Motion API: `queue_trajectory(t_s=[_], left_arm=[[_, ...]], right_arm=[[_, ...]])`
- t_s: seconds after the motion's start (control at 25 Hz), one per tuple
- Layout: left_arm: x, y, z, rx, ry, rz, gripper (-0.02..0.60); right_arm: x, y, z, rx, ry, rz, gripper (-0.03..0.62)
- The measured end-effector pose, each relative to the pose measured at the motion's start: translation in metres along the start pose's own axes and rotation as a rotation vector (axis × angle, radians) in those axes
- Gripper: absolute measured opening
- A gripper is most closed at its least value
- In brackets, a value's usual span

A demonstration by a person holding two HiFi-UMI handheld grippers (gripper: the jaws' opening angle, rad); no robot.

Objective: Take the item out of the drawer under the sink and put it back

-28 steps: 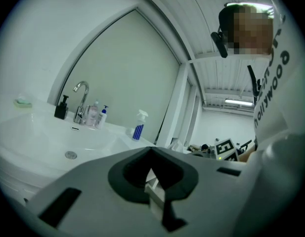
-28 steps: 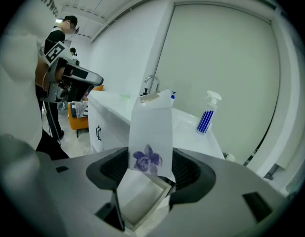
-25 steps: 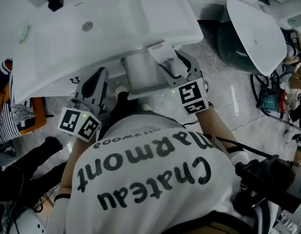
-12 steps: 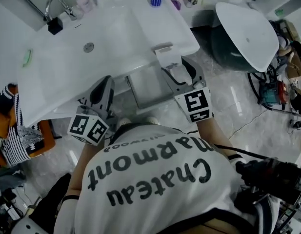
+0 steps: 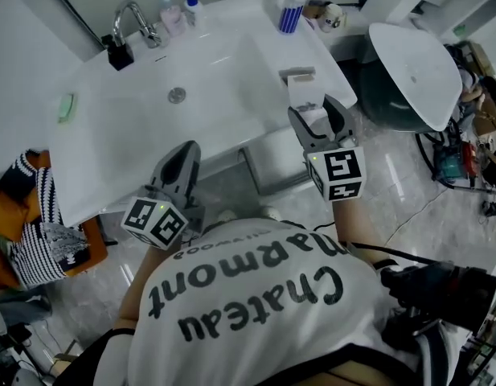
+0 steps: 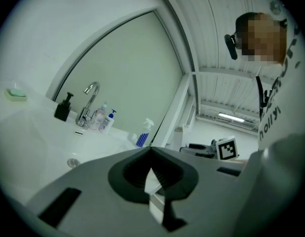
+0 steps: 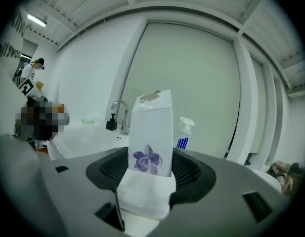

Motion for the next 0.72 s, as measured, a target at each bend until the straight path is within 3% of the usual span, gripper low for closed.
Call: queue_trajectory(t_s=[0.36, 0.72], left_arm=[[-0.024, 0.000, -0.034, 0.043, 0.012, -0.003, 0.008], [-0.032, 0.037, -0.008, 0.120, 0.024, 0.003, 0.008]], right_arm=[[-0.026, 0.017, -0.009, 0.076, 0.002, 0.001, 0.281], [-0.032, 0.017, 0.006, 0.091, -0.032, -0.002, 0.281]])
Point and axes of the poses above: the fingertips, and each gripper's own axes: y forward along the fingers, z to its right, x out of its underside, the point moved 3 cm from there along -y, backward along the fingers, and after that the axes turned 3 degrees about -z, right-handed, at the moved point
